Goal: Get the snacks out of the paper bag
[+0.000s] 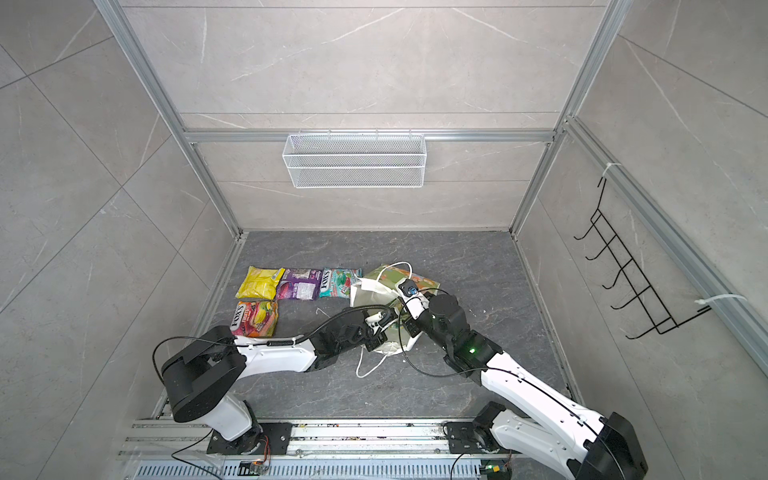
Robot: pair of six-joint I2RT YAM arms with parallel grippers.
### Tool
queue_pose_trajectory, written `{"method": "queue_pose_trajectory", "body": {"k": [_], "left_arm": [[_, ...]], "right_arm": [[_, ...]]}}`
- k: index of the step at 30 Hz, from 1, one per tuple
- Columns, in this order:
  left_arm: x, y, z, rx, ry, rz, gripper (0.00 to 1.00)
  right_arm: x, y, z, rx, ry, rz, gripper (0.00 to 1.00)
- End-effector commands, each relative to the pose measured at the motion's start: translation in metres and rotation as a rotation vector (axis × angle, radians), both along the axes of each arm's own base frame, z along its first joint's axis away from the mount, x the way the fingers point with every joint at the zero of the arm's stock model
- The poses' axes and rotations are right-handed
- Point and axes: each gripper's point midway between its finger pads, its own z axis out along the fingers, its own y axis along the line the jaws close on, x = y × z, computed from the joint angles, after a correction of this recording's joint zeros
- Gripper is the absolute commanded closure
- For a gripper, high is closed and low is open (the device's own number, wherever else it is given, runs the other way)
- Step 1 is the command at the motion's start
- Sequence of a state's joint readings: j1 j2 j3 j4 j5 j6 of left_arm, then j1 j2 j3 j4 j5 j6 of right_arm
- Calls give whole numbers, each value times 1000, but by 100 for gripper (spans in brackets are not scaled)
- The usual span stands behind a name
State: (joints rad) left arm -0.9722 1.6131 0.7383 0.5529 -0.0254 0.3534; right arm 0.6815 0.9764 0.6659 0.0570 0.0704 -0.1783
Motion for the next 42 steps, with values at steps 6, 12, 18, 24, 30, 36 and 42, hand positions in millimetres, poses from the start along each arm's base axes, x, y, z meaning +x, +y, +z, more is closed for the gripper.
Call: {"method": "queue_pose_trajectory", "body": {"k": [6, 12, 18, 24, 30, 36, 42], "left_arm": [[-10, -4, 66, -126, -124, -29, 99], [-20, 1, 53, -74, -105, -45, 95], [-20, 6, 37, -41, -82, -27, 84], [-21, 12, 35, -39, -74, -12, 85], [-17, 10, 25, -9, -90, -8, 84], [2, 8, 12, 55, -150, 42, 62], [20, 5, 20, 26, -164, 54, 59]], "right_arm": [[10, -10, 9, 39, -7, -65, 100], [13, -11, 7, 46, -2, -66, 100], [14, -10, 3, 40, 6, -60, 100], [13, -10, 3, 31, 0, -54, 100], [16, -8, 1, 40, 5, -52, 100], [15, -8, 0, 41, 3, -48, 100], [13, -8, 3, 48, -2, -41, 100]]}}
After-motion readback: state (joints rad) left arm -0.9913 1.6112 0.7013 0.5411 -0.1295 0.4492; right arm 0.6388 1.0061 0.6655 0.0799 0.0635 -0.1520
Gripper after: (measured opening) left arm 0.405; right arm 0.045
